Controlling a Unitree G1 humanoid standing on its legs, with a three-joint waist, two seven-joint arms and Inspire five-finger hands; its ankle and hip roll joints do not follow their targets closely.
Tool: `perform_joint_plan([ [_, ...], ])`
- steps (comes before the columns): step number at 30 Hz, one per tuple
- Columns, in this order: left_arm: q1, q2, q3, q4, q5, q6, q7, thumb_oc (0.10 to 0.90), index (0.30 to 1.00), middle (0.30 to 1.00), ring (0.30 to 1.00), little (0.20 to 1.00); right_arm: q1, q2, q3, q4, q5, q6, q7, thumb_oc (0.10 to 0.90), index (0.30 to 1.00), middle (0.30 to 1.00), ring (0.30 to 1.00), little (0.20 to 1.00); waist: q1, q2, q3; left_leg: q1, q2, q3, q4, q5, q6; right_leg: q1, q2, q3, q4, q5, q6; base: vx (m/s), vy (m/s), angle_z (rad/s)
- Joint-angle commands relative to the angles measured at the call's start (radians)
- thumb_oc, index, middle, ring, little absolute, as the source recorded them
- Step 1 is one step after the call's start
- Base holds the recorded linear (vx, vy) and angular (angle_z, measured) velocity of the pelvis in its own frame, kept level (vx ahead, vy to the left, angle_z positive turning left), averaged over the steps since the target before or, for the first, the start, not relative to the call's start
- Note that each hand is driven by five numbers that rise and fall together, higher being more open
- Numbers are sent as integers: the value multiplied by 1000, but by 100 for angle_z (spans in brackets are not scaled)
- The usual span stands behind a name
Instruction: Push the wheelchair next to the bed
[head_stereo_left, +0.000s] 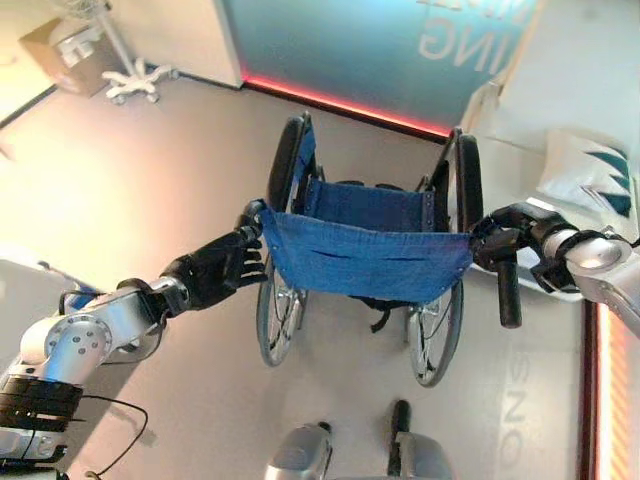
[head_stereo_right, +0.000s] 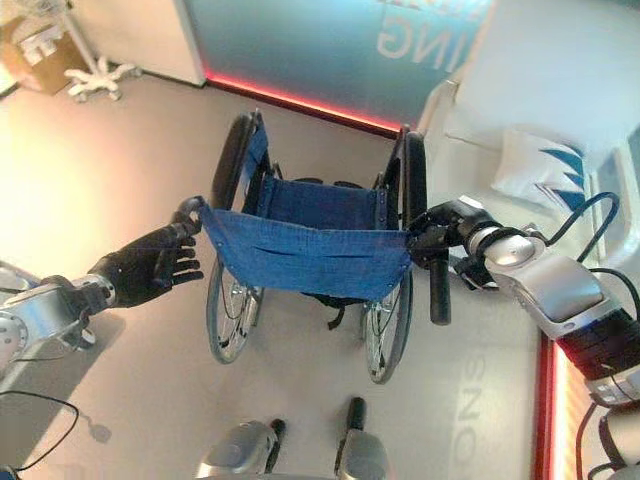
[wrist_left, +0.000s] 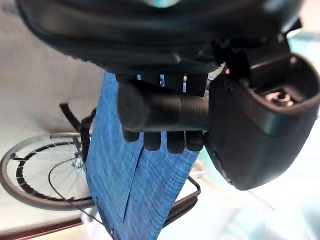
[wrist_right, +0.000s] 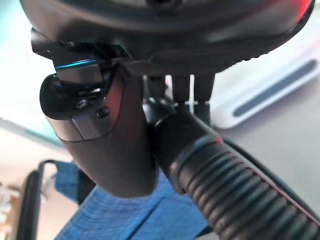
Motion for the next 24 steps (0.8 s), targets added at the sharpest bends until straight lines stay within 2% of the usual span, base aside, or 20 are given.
perform_joint_plan([
  [1, 123, 67, 155, -114, -70, -84, 59, 400, 300, 300, 300, 300, -268, 19, 103, -72, 70, -207, 68, 400, 300, 300, 300, 300, 88, -75, -167, -96, -12, 109, 551, 329, -43, -24, -6, -11, 6, 32, -12, 346, -346, 26],
  [3, 151, 33, 162, -134, -46, -74, 53, 400, 300, 300, 300, 300, -284, 31, 126, -67, 76, -203, 57, 400, 300, 300, 300, 300, 103, -77, -158, -168, -40, 126, 660, 354, -44, 7, 9, -35, 6, 15, -38, 299, -279, -11],
  [5, 179, -10, 154, -169, -39, -64, 67, 400, 300, 300, 300, 300, -283, 54, 131, -76, 69, -182, 30, 400, 300, 300, 300, 300, 122, -75, -145, -233, -67, 137, 669, 329, -28, 44, 24, -47, -3, 8, -50, 267, -175, -4],
  [7, 205, -29, 147, -196, -30, -67, 72, 400, 300, 300, 300, 300, -268, 76, 122, -78, 40, -173, 26, 400, 300, 300, 300, 300, 140, -71, -137, -250, -93, 156, 561, 303, -15, 69, 38, -53, -12, 2, -46, 309, -125, 31],
  [8, 212, -32, 145, -213, -34, -65, 68, 400, 300, 300, 300, 300, -274, 93, 120, -70, 20, -162, 31, 400, 300, 300, 300, 300, 152, -70, -133, -231, -97, 174, 435, 293, -10, 88, 50, -63, -17, -9, -45, 355, -114, 17],
  [11, 199, -38, 128, -236, -43, -74, 78, 400, 300, 300, 300, 300, -301, 111, 130, -43, -1, -148, 42, 400, 300, 300, 300, 300, 163, -62, -139, -210, -82, 190, 207, 304, -11, 110, 77, -86, -21, -35, -49, 263, -56, 15],
  [13, 181, -42, 114, -244, -35, -84, 75, 400, 300, 300, 300, 300, -303, 125, 133, -8, -28, -161, 49, 400, 300, 300, 300, 300, 170, -55, -142, -206, -79, 210, 55, 330, -21, 134, 103, -98, -34, -57, -54, 289, -85, 11],
  [15, 164, -61, 92, -247, 2, -84, 56, 400, 300, 300, 300, 300, -277, 139, 118, 7, -46, -168, 31, 400, 300, 300, 300, 300, 187, -53, -142, -239, -85, 287, -70, 366, -30, 171, 134, -129, -40, -90, -66, 319, -138, 59],
  [16, 161, -68, 88, -246, 19, -88, 50, 400, 300, 300, 300, 300, -269, 143, 113, 10, -53, -171, 31, 400, 300, 300, 300, 300, 191, -53, -142, -250, -85, 307, -84, 374, -30, 179, 141, -135, -41, -98, -70, 426, -158, 62],
  [17, 161, -74, 85, -244, 47, -94, 29, 400, 300, 300, 300, 300, -247, 145, 97, 15, -62, -178, 25, 400, 300, 300, 300, 300, 198, -54, -148, -267, -88, 383, -162, 379, -36, 219, 168, -152, -34, -138, -74, 471, -159, 59],
  [18, 161, -78, 84, -242, 71, -104, 16, 400, 300, 300, 300, 300, -232, 149, 87, 16, -66, -182, 17, 400, 300, 300, 300, 300, 202, -57, -152, -271, -90, 435, -192, 382, -29, 236, 181, -171, -25, -162, -79, 468, -146, 63],
  [21, 144, -83, 82, -229, 94, -115, 8, 400, 300, 300, 300, 300, -210, 173, 69, 26, -86, -188, 18, 400, 300, 300, 300, 300, 213, -65, -165, -268, -97, 486, -213, 359, -10, 250, 192, -208, 15, -213, -89, 465, -88, 37],
  [22, 127, -84, 91, -208, 111, -116, -2, 400, 300, 300, 300, 300, -211, 197, 63, 54, -105, -195, 35, 400, 300, 300, 300, 300, 222, -73, -181, -251, -105, 497, -198, 294, 26, 251, 191, -226, 66, -254, -93, 448, -30, 19],
  [23, 122, -83, 92, -204, 111, -113, -2, 400, 300, 300, 300, 300, -212, 205, 62, 61, -110, -196, 38, 400, 300, 300, 300, 300, 225, -76, -184, -247, -112, 490, -195, 280, 34, 252, 189, -227, 81, -255, -88, 540, -9, 20],
  [24, 110, -83, 94, -195, 106, -110, 8, 400, 300, 300, 300, 300, -211, 226, 63, 76, -124, -200, 48, 400, 300, 300, 300, 300, 237, -88, -194, -239, -133, 465, -188, 250, 56, 258, 180, -231, 129, -236, -68, 398, 26, 19],
])
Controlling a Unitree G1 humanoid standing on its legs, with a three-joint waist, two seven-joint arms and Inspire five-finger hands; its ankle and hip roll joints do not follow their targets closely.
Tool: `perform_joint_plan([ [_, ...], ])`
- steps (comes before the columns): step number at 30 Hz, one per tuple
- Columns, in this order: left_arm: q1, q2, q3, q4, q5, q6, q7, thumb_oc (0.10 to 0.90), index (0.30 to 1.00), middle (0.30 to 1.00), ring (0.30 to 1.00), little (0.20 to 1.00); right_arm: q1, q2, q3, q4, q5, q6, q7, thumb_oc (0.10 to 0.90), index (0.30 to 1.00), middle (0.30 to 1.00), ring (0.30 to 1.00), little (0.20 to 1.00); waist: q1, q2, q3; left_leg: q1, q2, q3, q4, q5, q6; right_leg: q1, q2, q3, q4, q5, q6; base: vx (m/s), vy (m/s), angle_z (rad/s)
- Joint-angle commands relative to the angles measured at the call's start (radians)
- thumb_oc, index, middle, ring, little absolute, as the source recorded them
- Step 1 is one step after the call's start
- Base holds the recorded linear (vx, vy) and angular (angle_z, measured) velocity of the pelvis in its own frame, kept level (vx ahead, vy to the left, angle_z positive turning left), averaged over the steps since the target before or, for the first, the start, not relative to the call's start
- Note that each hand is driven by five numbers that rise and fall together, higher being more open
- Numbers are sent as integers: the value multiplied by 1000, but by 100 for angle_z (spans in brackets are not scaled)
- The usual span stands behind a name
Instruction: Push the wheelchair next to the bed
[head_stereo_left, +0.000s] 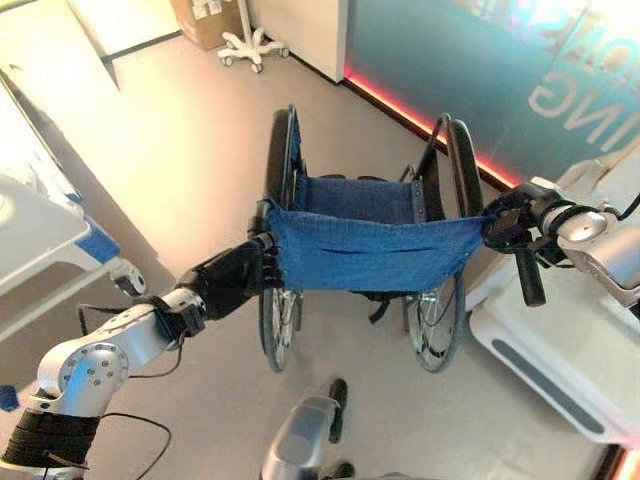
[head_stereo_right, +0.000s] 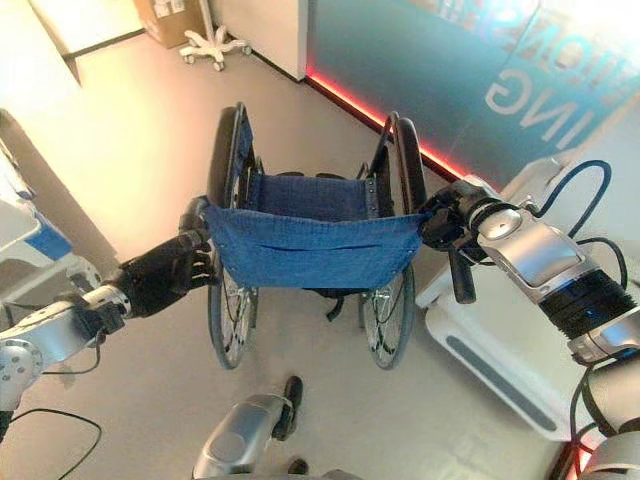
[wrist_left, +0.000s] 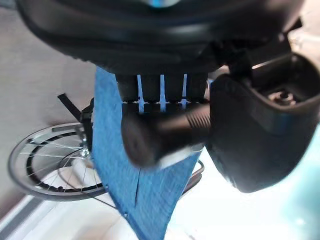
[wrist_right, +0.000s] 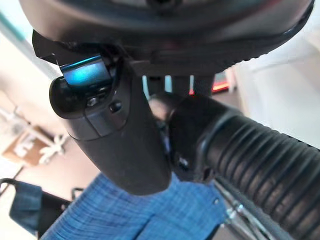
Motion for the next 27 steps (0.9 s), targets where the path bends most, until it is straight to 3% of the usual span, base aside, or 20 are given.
perform_joint_plan([
  [1, -13, 49, 38, -12, 6, -88, 2, 400, 300, 300, 300, 300, -48, 172, -81, -92, -41, -187, 69, 400, 300, 300, 300, 300, 80, -17, -177, 27, -64, -21, -208, 46, -29, -110, -3, -66, 271, 126, 92, 475, 48, 22],
  [2, -18, 55, 45, -6, 1, -89, 9, 400, 300, 300, 300, 300, -45, 179, -79, -84, -54, -198, 80, 400, 300, 300, 300, 300, 86, -26, -179, 34, -77, -23, -201, 29, -6, -116, -14, -64, 328, 177, 128, 426, 58, 23],
  [3, -25, 62, 60, 1, -4, -76, 18, 400, 300, 300, 300, 300, -35, 186, -77, -83, -72, -215, 87, 400, 300, 300, 300, 300, 91, -29, -183, 50, -74, -13, -218, 43, 18, -142, -14, -69, 442, 291, 176, 365, 56, 23],
  [4, -30, 70, 63, 5, -9, -74, 26, 400, 300, 300, 300, 300, -34, 186, -74, -82, -81, -226, 91, 400, 300, 300, 300, 300, 92, -30, -184, 60, -78, -20, -224, 43, 24, -156, -15, -62, 509, 355, 215, 371, 5, 29],
  [5, -33, 92, 70, 13, -15, -71, 29, 400, 300, 300, 300, 300, -34, 182, -73, -80, -82, -242, 93, 400, 300, 300, 300, 300, 94, -38, -184, 76, -84, -41, -238, 50, 25, -183, 0, -28, 591, 464, 283, 337, -68, 31],
  [7, -41, 121, 73, 23, -36, -78, 42, 400, 300, 300, 300, 300, -42, 169, -64, -91, -66, -257, 85, 400, 300, 300, 300, 300, 94, -44, -184, 79, -78, -69, -230, 52, 21, -214, 27, 16, 667, 546, 303, 307, -149, 26],
  [8, -58, 141, 72, 37, -53, -79, 44, 400, 300, 300, 300, 300, -54, 158, -56, -104, -43, -255, 69, 400, 300, 300, 300, 300, 84, -42, -184, 78, -82, -112, -208, 46, 19, -248, 32, 81, 696, 564, 303, 300, -132, 19],
  [9, -67, 155, 72, 47, -68, -80, 43, 400, 300, 300, 300, 300, -60, 157, -55, -109, -37, -252, 65, 400, 300, 300, 300, 300, 80, -38, -186, 75, -82, -136, -202, 46, 16, -267, 37, 106, 688, 555, 303, 423, -118, 13],
  [10, -81, 177, 66, 62, -83, -82, 31, 400, 300, 300, 300, 300, -68, 149, -57, -112, -26, -242, 54, 400, 300, 300, 300, 300, 68, -32, -186, 74, -95, -176, -177, 39, 16, -272, -18, 128, 632, 482, 274, 372, -77, 16],
  [12, -102, 206, 53, 76, -106, -78, 19, 400, 300, 300, 300, 300, -82, 137, -52, -116, -6, -227, 37, 400, 300, 300, 300, 300, 61, -14, -188, 70, -94, -220, -150, 38, 8, -270, -67, 129, 545, 412, 237, 334, -108, 15],
  [14, -119, 251, 30, 83, -141, -89, 6, 400, 300, 300, 300, 300, -104, 103, -42, -100, 21, -226, 23, 400, 300, 300, 300, 300, 45, 23, -171, 93, -85, -302, -93, 34, -23, -304, -147, 121, 331, 299, 173, 397, -236, 69],
  [16, -125, 268, 20, 83, -147, -98, -5, 400, 300, 300, 300, 300, -133, 81, -27, -75, 48, -233, 18, 400, 300, 300, 300, 300, 32, 36, -145, 147, -68, -351, -75, -11, -43, -355, -217, 115, 201, 342, 172, 386, -304, 105],
  [18, -137, 279, 8, 79, -144, -107, -2, 400, 300, 300, 300, 300, -168, 80, -15, -68, 72, -219, 9, 400, 300, 300, 300, 300, 18, 25, -117, 207, -53, -374, -72, -101, -49, -415, -304, 136, 94, 465, 211, 347, -337, 108],
  [20, -148, 288, 7, 79, -138, -105, 3, 400, 300, 300, 300, 300, -190, 84, -20, -82, 88, -191, 3, 400, 300, 300, 300, 300, 15, 19, -104, 252, -16, -384, -81, -138, -61, -438, -341, 139, 27, 499, 232, 411, -410, 81],
  [21, -151, 295, 11, 76, -128, -104, 8, 400, 300, 300, 300, 300, -209, 80, -26, -107, 112, -158, -7, 400, 300, 300, 300, 300, 11, 10, -98, 282, 17, -393, -87, -161, -75, -447, -352, 139, 12, 514, 243, 485, -475, 76],
  [23, -147, 288, 21, 77, -102, -100, -17, 400, 300, 300, 300, 300, -228, 73, -25, -118, 132, -131, -15, 400, 300, 300, 300, 300, 8, 0, -103, 286, 41, -399, -77, -146, -88, -421, -329, 143, 7, 487, 250, 412, -362, 42],
  [27, -155, 261, 7, 90, -66, -140, -35, 400, 300, 300, 300, 300, -250, 71, -13, -84, 131, -130, 14, 400, 300, 300, 300, 300, -16, -12, -128, 284, 70, -422, -1, -107, -112, -415, -277, 153, 62, 424, 238, 396, -258, 71],
])
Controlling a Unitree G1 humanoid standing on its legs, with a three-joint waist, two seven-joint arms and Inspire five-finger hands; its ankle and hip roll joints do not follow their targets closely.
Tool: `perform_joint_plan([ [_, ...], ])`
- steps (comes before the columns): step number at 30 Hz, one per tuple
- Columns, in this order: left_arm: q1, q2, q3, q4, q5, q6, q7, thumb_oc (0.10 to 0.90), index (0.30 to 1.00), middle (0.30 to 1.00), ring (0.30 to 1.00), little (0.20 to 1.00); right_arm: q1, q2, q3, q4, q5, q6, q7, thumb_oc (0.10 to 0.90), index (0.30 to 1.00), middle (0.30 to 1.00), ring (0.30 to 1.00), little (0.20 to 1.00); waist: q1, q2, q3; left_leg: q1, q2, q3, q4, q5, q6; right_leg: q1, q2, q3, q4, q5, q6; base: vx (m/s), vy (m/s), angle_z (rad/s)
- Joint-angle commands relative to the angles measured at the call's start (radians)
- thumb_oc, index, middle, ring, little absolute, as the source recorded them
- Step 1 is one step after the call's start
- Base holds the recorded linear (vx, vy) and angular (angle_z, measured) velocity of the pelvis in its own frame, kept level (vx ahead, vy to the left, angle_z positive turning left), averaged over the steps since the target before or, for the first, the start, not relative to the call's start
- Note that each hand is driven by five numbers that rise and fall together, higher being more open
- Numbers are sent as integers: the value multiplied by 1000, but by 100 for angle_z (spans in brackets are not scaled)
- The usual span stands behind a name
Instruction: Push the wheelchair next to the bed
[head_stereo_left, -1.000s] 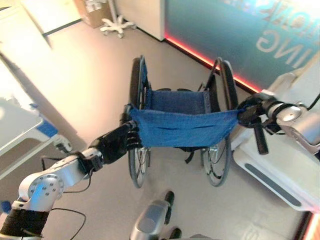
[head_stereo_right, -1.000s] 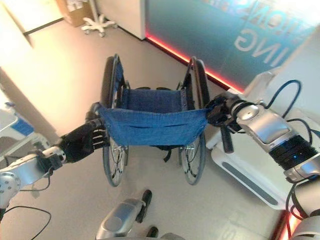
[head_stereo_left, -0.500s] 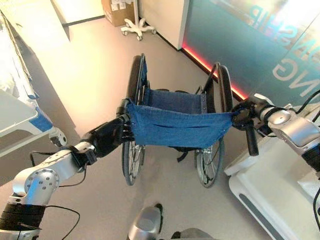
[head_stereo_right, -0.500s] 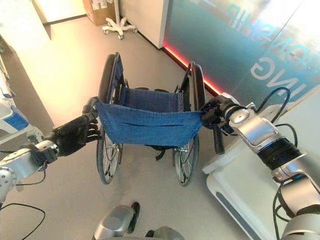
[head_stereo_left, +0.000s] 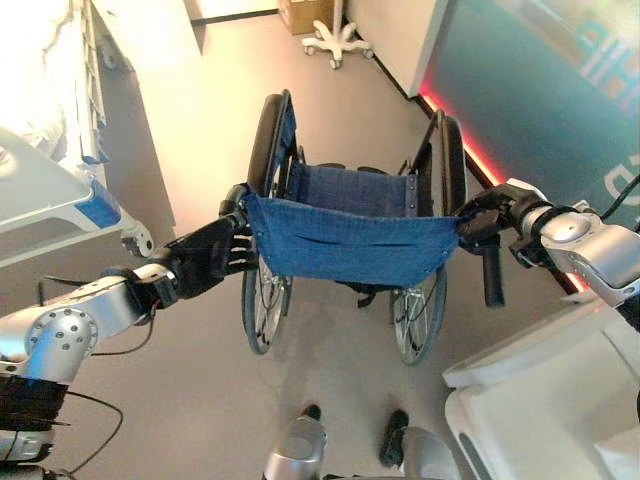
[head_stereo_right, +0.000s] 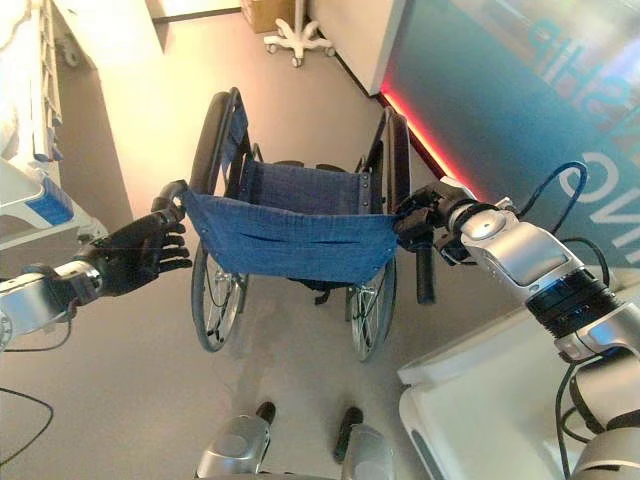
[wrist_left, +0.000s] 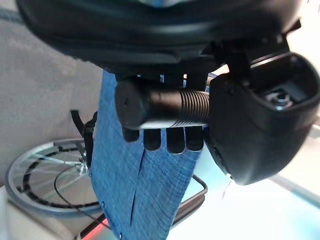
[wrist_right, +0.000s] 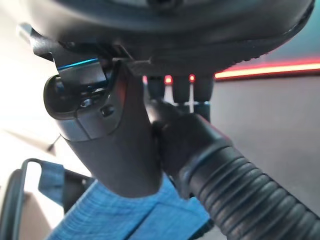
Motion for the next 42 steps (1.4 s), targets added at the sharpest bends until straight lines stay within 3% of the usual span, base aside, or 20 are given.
perform_joint_plan([
  [1, -14, 78, 60, -97, -28, -152, -20, 400, 300, 300, 300, 300, -224, 49, -13, -23, 31, -135, 36, 400, 300, 300, 300, 300, 49, -59, -182, -24, 2, 148, 181, 54, 3, -37, 11, 10, 6, 115, -15, 342, -251, 93],
  [3, -32, 43, 67, -121, -60, -143, 57, 400, 300, 300, 300, 300, -204, 49, -8, -25, 10, -133, 63, 400, 300, 300, 300, 300, 29, -67, -180, -95, 40, 208, 465, 217, -23, 6, 58, -14, 9, 83, -86, 389, -358, 53],
  [5, -42, 30, 58, -136, -73, -147, 101, 400, 300, 300, 300, 300, -190, 28, 3, -44, 4, -139, 67, 400, 300, 300, 300, 300, 11, -67, -178, -157, 42, 238, 621, 277, -32, 37, 90, -22, -6, 73, -123, 257, -247, -4],
  [7, -49, 13, 49, -134, -81, -153, 124, 400, 300, 300, 300, 300, -179, 8, 0, -63, 12, -145, 72, 400, 300, 300, 300, 300, -2, -65, -174, -217, 24, 256, 713, 296, -27, 59, 112, -25, -8, 60, -150, 278, -182, -2],
  [9, -71, -5, 43, -118, -70, -142, 122, 400, 300, 300, 300, 300, -173, 4, -19, -67, 11, -138, 84, 400, 300, 300, 300, 300, -4, -65, -169, -264, 9, 269, 708, 270, -12, 83, 124, -30, -10, 53, -160, 279, -104, 26],
  [11, -78, -17, 41, -104, -48, -134, 109, 400, 300, 300, 300, 300, -164, 18, -34, -82, -7, -121, 90, 400, 300, 300, 300, 300, 10, -55, -162, -274, -52, 299, 511, 228, 2, 126, 145, -23, -25, 37, -151, 388, -3, 52],
  [12, -65, -12, 45, -107, -48, -134, 102, 400, 300, 300, 300, 300, -160, 24, -32, -91, -8, -114, 86, 400, 300, 300, 300, 300, 17, -45, -166, -243, -43, 346, 303, 249, -3, 153, 163, -37, -37, 17, -149, 392, 33, 42],
  [14, -65, -17, 37, -110, -45, -126, 92, 400, 300, 300, 300, 300, -149, 30, -38, -80, -14, -108, 84, 400, 300, 300, 300, 300, 20, -25, -177, -224, 4, 393, 73, 306, -21, 186, 186, -79, -48, -12, -155, 368, 54, 48],
  [16, -69, -31, 22, -108, -32, -125, 82, 400, 300, 300, 300, 300, -133, 38, -48, -67, -25, -108, 85, 400, 300, 300, 300, 300, 25, -13, -183, -224, 23, 391, -47, 355, -39, 212, 197, -95, -54, -31, -157, 376, 79, 24],
  [18, -43, -77, 2, -111, 24, -148, 46, 400, 300, 300, 300, 300, -94, 64, -67, -48, -58, -110, 82, 400, 300, 300, 300, 300, 50, 6, -188, -251, 47, 365, -220, 463, -71, 277, 214, -99, -76, -59, -159, 458, 104, 4],
  [20, -11, -100, 17, -119, 51, -159, 22, 400, 300, 300, 300, 300, -64, 69, -79, -52, -85, -115, 92, 400, 300, 300, 300, 300, 63, 8, -191, -259, 54, 328, -224, 480, -75, 298, 206, -93, -68, -82, -157, 371, 113, -4],
  [21, -9, -101, 19, -119, 52, -160, 20, 400, 300, 300, 300, 300, -62, 69, -80, -53, -87, -116, 93, 400, 300, 300, 300, 300, 63, 8, -192, -260, 54, 327, -221, 479, -75, 298, 205, -93, -67, -83, -157, 502, 195, -19],
  [23, -11, -92, 38, -115, 37, -154, 14, 400, 300, 300, 300, 300, -47, 68, -92, -47, -111, -132, 108, 400, 300, 300, 300, 300, 58, 8, -207, -238, 51, 380, -230, 416, -60, 311, 184, -110, -36, -107, -141, 457, 205, -55],
  [27, -52, -62, 31, -100, -8, -122, 27, 400, 300, 300, 300, 300, -9, 50, -125, -57, -106, -144, 102, 400, 300, 300, 300, 300, 62, -9, -223, -228, -2, 389, -165, 323, -7, 318, 142, -118, 82, -109, -104, 417, 196, -33],
  [28, -84, -45, 18, -72, -2, -106, 18, 400, 300, 300, 300, 300, -1, 50, -129, -54, -104, -151, 89, 400, 300, 300, 300, 300, 59, -21, -233, -194, -36, 385, -185, 306, 24, 291, 124, -108, 202, -22, -53, 408, 218, 20],
  [31, -140, -6, -10, -38, -15, -109, 16, 400, 300, 300, 300, 300, 0, 39, -132, -42, -82, -175, 73, 400, 300, 300, 300, 300, 53, -21, -245, -158, -68, 357, -198, 288, 57, 229, 121, -62, 405, 106, 0, 371, 198, 31],
  [34, -186, 22, -19, -3, -29, -103, 13, 400, 300, 300, 300, 300, 3, 52, -140, -16, -79, -193, 84, 400, 300, 300, 300, 300, 48, -12, -251, -132, -90, 327, -181, 254, 81, 158, 121, -23, 556, 186, 14, 327, 136, 20],
  [37, -191, 40, -16, 11, -46, -96, 11, 400, 300, 300, 300, 300, 16, 55, -144, -24, -98, -177, 97, 400, 300, 300, 300, 300, 23, -3, -246, -116, -102, 303, -151, 231, 88, 96, 148, 8, 495, 118, -21, 325, 60, 7],
  [39, -184, 55, -14, 16, -65, -98, 0, 400, 300, 300, 300, 300, 23, 40, -149, -37, -92, -163, 95, 400, 300, 300, 300, 300, 12, 2, -238, -103, -108, 285, -128, 217, 83, 57, 139, -10, 362, 75, -45, 293, 6, 18],
  [42, -182, 53, -28, 16, -76, -117, -3, 400, 300, 300, 300, 300, 16, 12, -151, -30, -83, -168, 106, 400, 300, 300, 300, 300, -30, -2, -203, -23, -115, 252, -87, 131, 77, -22, 92, -12, 106, 106, -54, 339, -78, 9],
])
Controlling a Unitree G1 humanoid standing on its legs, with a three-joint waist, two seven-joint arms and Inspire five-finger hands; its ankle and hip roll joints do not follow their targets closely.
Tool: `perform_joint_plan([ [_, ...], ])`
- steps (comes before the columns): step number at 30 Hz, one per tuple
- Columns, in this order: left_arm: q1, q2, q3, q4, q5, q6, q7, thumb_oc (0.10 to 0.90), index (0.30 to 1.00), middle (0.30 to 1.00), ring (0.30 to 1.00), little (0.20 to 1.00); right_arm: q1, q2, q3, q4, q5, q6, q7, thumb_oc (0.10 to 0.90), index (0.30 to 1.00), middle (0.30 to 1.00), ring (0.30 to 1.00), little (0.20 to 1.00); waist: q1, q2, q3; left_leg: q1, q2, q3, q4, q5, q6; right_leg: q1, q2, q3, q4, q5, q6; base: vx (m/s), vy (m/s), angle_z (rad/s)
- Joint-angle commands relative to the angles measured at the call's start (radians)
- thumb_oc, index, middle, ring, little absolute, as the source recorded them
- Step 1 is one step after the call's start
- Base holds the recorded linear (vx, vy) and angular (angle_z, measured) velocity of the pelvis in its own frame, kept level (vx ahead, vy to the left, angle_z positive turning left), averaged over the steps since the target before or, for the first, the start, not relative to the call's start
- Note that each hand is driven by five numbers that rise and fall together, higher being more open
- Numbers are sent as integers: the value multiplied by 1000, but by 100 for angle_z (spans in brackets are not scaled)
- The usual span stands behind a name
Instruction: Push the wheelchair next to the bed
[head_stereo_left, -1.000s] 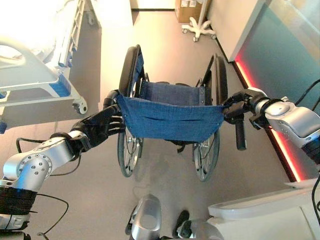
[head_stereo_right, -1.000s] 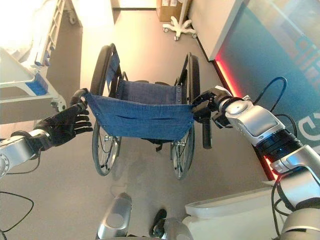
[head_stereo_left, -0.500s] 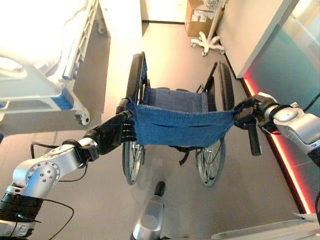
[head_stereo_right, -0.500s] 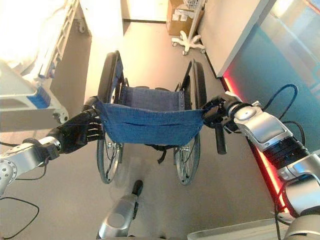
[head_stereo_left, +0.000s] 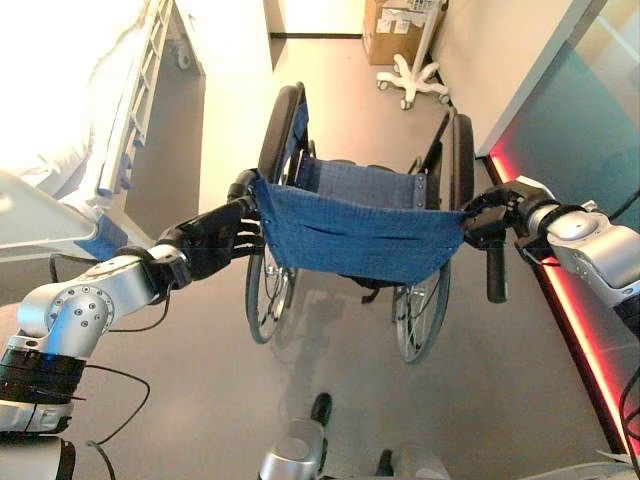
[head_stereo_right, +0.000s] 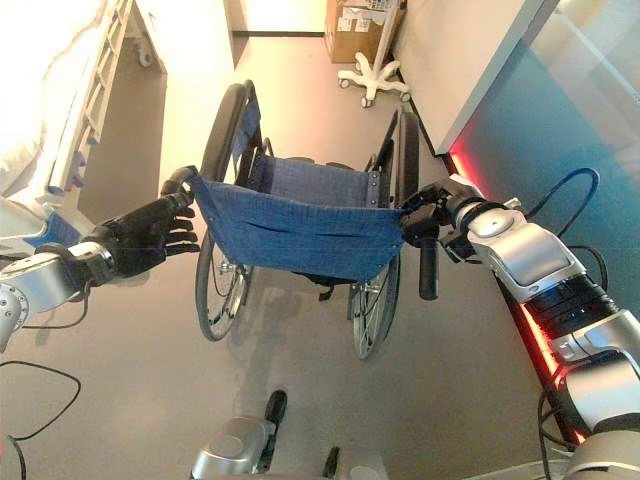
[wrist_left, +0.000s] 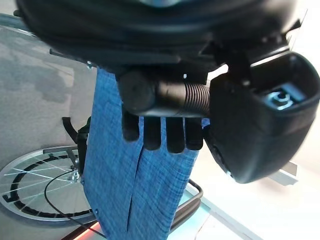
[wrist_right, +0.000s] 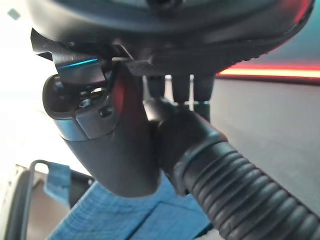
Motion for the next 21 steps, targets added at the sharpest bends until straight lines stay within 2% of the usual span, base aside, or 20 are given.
perform_joint_plan([
  [1, -37, 85, 45, -31, -111, -148, -51, 400, 300, 300, 300, 300, -60, -38, -22, -59, 19, -155, 60, 400, 300, 300, 300, 300, -32, -18, -195, -14, -74, -58, 108, -63, -70, 10, 50, -11, -312, 326, 52, 368, -135, 25],
  [4, -60, 75, -3, -49, -105, -160, -32, 400, 300, 300, 300, 300, -85, -70, -21, -67, 58, -136, 46, 400, 300, 300, 300, 300, -65, -31, -183, 46, -68, -81, 142, -152, -78, -51, -7, 30, -515, 427, 89, 468, -196, 48],
  [6, -72, 65, -20, -47, -97, -166, -21, 400, 300, 300, 300, 300, -102, -73, -27, -81, 74, -113, 43, 400, 300, 300, 300, 300, -78, -31, -183, 72, -52, -82, 156, -168, -83, -67, -24, 41, -545, 454, 99, 420, -175, 52],
  [8, -70, 47, -20, -50, -81, -167, -12, 400, 300, 300, 300, 300, -107, -74, -43, -95, 65, -92, 61, 400, 300, 300, 300, 300, -86, -32, -189, 103, -29, -80, 173, -166, -96, -76, -26, 33, -506, 459, 100, 430, -180, 40],
  [10, -47, 34, -5, -57, -74, -166, -14, 400, 300, 300, 300, 300, -115, -82, -36, -97, 69, -89, 73, 400, 300, 300, 300, 300, -86, -32, -206, 118, -11, -72, 194, -136, -108, -57, -9, 4, -501, 433, 98, 447, -183, 44],
  [11, -24, 20, 10, -70, -72, -159, -4, 400, 300, 300, 300, 300, -133, -84, -22, -82, 78, -90, 87, 400, 300, 300, 300, 300, -90, -28, -225, 132, 16, -65, 242, -75, -137, -46, 17, -9, -471, 407, 77, 476, -196, 38],
  [12, -17, 15, 14, -74, -73, -160, 0, 400, 300, 300, 300, 300, -141, -85, -15, -76, 83, -89, 95, 400, 300, 300, 300, 300, -93, -26, -231, 134, 25, -67, 259, -48, -149, -44, 29, -8, -457, 399, 67, 464, -209, 49],
  [13, -3, 7, 21, -86, -80, -163, 12, 400, 300, 300, 300, 300, -148, -85, -1, -70, 81, -93, 103, 400, 300, 300, 300, 300, -100, -24, -238, 123, 48, -61, 326, 21, -174, -32, 50, -8, -443, 372, 42, 389, -256, 43],
  [14, 16, 0, 35, -97, -86, -166, 26, 400, 300, 300, 300, 300, -161, -85, 22, -63, 71, -101, 119, 400, 300, 300, 300, 300, -92, -35, -238, 71, 60, -49, 486, 124, -202, 12, 62, -29, -451, 352, 5, 430, -335, 28],
  [15, 27, -4, 44, -107, -92, -171, 34, 400, 300, 300, 300, 300, -168, -88, 43, -60, 70, -113, 116, 400, 300, 300, 300, 300, -85, -45, -232, 15, 54, -41, 616, 175, -215, 48, 71, -33, -462, 339, -20, 336, -287, -7],
  [16, 30, -5, 46, -109, -94, -173, 36, 400, 300, 300, 300, 300, -171, -89, 48, -59, 71, -115, 115, 400, 300, 300, 300, 300, -86, -44, -232, 2, 55, -43, 639, 178, -218, 51, 75, -35, -463, 338, -24, 325, -257, -46],
  [17, 34, -8, 51, -118, -103, -182, 53, 400, 300, 300, 300, 300, -183, -94, 70, -60, 80, -131, 111, 400, 300, 300, 300, 300, -77, -56, -220, -82, 25, -48, 800, 198, -218, 84, 85, -26, -467, 324, -46, 243, -171, -58],
  [19, 33, -12, 58, -117, -110, -184, 62, 400, 300, 300, 300, 300, -196, -94, 83, -64, 92, -138, 106, 400, 300, 300, 300, 300, -65, -60, -206, -164, -13, -51, 910, 196, -212, 106, 95, -19, -463, 311, -59, 322, -205, -28],
  [20, 32, -13, 74, -107, -108, -170, 56, 400, 300, 300, 300, 300, -207, -88, 90, -76, 106, -128, 96, 400, 300, 300, 300, 300, -43, -68, -186, -256, -43, -47, 959, 163, -194, 140, 108, -20, -459, 299, -66, 292, -175, 18],
  [21, 33, -12, 78, -104, -109, -166, 54, 400, 300, 300, 300, 300, -209, -86, 91, -77, 107, -126, 95, 400, 300, 300, 300, 300, -39, -67, -182, -267, -46, -48, 953, 153, -190, 146, 112, -20, -460, 297, -65, 292, -154, 49],
])
